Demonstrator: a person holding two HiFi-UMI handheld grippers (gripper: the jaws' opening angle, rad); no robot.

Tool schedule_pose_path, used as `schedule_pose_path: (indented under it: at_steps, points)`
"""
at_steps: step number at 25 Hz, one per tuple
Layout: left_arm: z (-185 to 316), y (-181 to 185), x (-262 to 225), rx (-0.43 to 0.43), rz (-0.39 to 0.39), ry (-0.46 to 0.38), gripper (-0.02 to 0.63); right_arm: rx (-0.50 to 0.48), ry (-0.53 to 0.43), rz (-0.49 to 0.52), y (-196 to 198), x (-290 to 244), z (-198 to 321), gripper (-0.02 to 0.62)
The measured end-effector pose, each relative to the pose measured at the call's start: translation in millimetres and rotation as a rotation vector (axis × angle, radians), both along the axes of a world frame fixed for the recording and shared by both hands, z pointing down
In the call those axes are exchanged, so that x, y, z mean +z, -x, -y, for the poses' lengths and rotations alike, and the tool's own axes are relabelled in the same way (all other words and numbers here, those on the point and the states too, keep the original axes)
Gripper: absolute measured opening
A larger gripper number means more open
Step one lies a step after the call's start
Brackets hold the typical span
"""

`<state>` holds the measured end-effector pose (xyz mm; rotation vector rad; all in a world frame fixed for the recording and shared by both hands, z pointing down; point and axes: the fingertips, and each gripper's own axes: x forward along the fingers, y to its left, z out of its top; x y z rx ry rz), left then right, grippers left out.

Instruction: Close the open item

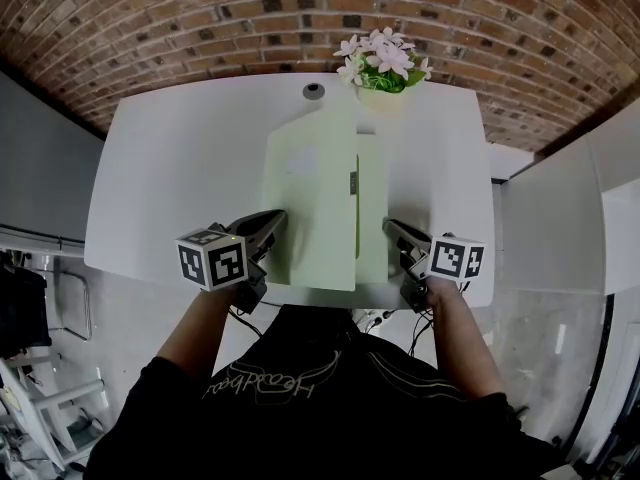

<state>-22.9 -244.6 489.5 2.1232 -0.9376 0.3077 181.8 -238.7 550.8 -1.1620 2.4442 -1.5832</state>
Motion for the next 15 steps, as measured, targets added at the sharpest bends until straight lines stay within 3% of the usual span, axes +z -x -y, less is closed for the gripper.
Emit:
schedule_pose_path:
  at_steps: [15]
  points:
    - [-1.0,-7.2,13.6,0.035,0.050,0.018,0.002,-0.014,0.001,0.020,12.6,-0.1,1.8,0.033]
